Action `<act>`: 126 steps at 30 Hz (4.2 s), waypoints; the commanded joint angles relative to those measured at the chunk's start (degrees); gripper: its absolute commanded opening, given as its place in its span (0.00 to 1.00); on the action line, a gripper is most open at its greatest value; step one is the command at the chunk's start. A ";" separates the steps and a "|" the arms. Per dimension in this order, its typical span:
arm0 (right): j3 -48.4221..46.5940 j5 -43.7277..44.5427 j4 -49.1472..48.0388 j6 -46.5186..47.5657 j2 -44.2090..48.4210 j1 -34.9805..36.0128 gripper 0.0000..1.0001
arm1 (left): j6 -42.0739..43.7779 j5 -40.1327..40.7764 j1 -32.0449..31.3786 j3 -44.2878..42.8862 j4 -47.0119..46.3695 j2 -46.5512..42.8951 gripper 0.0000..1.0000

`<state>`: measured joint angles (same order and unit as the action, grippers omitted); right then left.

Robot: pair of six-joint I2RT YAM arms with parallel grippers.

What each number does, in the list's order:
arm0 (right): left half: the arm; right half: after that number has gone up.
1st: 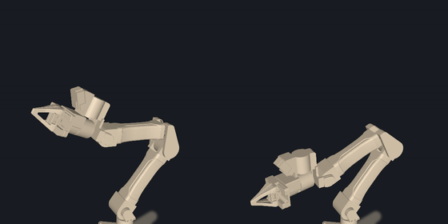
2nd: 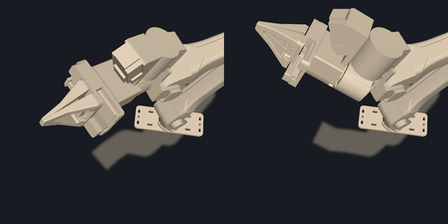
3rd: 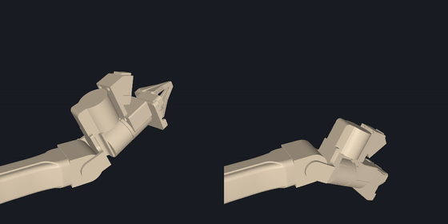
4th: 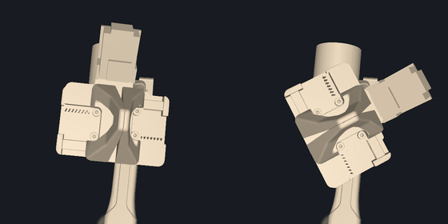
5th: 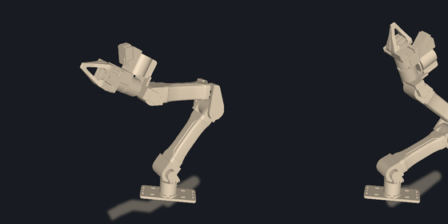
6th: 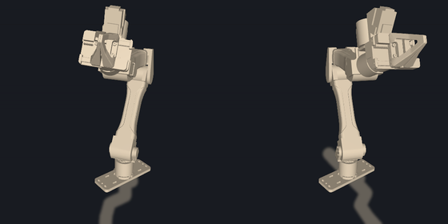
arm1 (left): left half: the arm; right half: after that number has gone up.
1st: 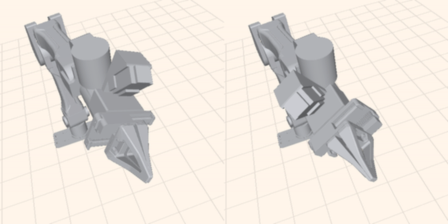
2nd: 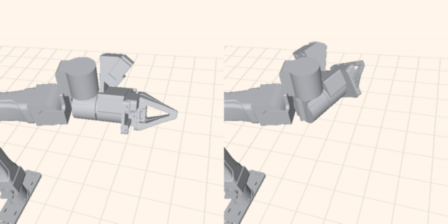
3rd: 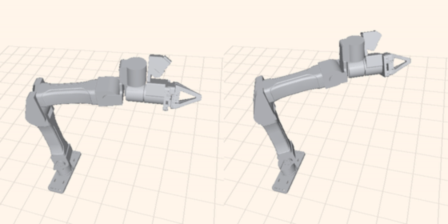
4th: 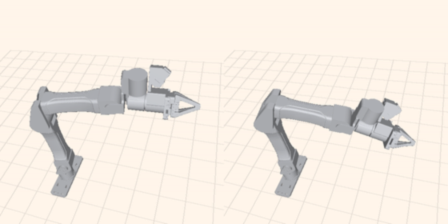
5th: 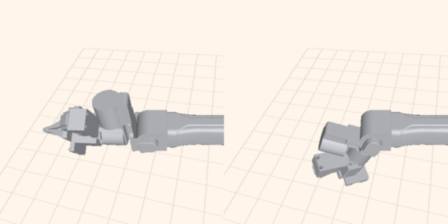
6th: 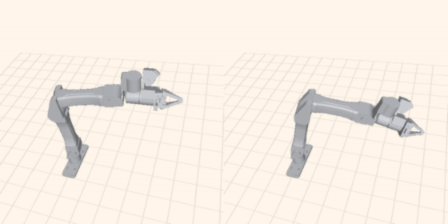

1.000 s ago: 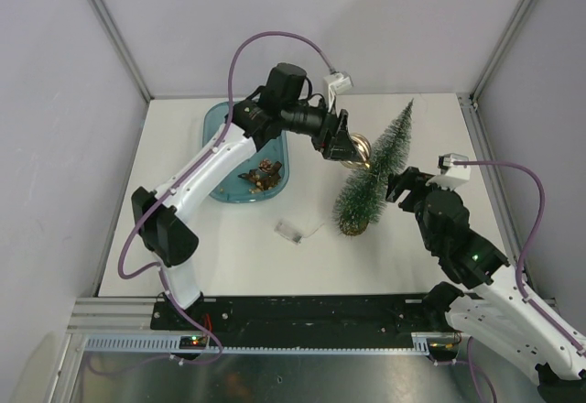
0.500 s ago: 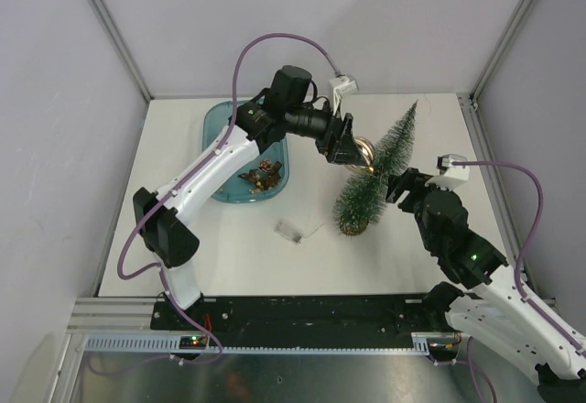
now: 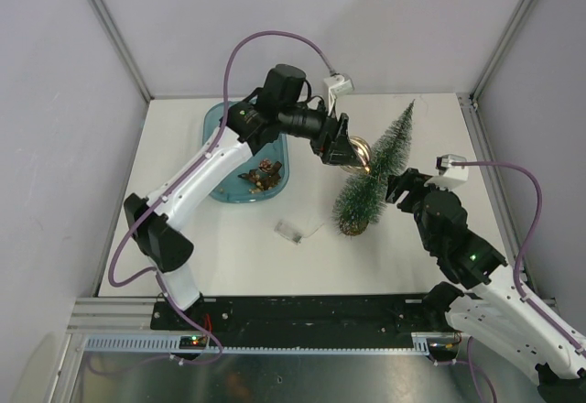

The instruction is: Decorate the small christmas tree

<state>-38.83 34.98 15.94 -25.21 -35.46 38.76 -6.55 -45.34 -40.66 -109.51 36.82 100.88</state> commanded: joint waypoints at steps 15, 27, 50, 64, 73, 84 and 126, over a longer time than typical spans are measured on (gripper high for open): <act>0.20 -0.57 -2.21 0.87 0.88 0.08 0.68 | 3.30 2.57 0.25 -1.11 -0.04 -1.27 0.42; -0.14 -1.31 -1.99 5.54 7.44 0.20 0.71 | 3.91 3.35 1.46 -1.53 0.03 -0.70 0.42; -3.57 -34.30 -11.02 9.51 11.25 0.36 0.56 | -0.51 -10.80 -1.08 -1.92 5.51 -4.14 0.43; -2.28 -41.68 -11.91 11.40 8.18 0.52 0.44 | -1.57 -12.31 -1.10 -4.99 5.75 -3.85 0.43; -1.64 -41.53 -12.21 11.40 7.27 0.47 0.26 | -1.70 -12.01 -1.12 -5.86 5.73 -3.63 0.43; -1.25 -38.83 -14.80 11.94 6.38 0.40 0.13 | -1.70 -12.29 -1.18 -5.95 5.66 -3.38 0.43; -1.15 -49.79 -14.54 13.08 9.46 -2.71 0.22 | 1.21 -15.12 -1.00 -6.09 5.74 -2.32 0.43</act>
<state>-40.10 -11.88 4.45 -11.68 -26.35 37.21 -6.00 -58.43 -41.63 -112.97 42.76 100.05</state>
